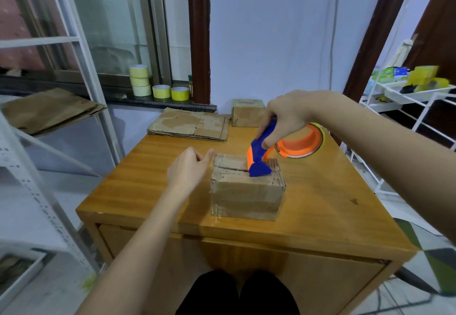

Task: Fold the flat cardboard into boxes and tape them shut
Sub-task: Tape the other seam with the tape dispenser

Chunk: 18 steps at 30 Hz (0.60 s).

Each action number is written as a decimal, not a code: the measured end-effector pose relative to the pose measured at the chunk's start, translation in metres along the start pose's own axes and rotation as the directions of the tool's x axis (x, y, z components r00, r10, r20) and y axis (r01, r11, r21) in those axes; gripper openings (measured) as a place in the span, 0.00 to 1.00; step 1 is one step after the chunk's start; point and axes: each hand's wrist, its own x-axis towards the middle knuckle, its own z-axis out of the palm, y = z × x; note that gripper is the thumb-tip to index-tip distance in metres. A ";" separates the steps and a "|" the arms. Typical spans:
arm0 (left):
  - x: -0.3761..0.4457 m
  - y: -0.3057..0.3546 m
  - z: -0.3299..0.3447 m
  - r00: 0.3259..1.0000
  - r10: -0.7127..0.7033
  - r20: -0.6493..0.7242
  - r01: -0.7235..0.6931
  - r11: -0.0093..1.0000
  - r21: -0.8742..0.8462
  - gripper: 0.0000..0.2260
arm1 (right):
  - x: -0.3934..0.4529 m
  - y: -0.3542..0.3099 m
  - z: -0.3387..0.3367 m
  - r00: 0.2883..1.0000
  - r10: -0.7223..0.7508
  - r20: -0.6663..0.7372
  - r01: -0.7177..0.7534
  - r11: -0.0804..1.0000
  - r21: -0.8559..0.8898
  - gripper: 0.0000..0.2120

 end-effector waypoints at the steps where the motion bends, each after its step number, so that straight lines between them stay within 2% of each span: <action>1: 0.000 0.000 0.000 1.000 0.001 0.004 -0.001 1.000 0.002 0.19 | 0.001 -0.003 -0.002 1.000 0.006 0.012 -0.006 1.000 -0.010 0.19; 5: 0.002 0.004 -0.008 0.999 0.022 0.027 -0.024 0.997 0.076 0.19 | 0.002 -0.014 -0.008 0.999 0.010 0.040 -0.008 0.998 -0.056 0.16; 12: 0.004 0.025 -0.024 0.992 0.085 0.097 -0.114 0.932 0.345 0.13 | 0.004 -0.029 -0.015 0.996 0.027 0.086 -0.016 0.993 -0.120 0.15; 18: -0.001 0.008 -0.013 0.988 0.046 0.145 -0.088 0.951 0.298 0.15 | 0.004 -0.032 -0.017 0.994 0.011 0.106 0.003 0.991 -0.134 0.16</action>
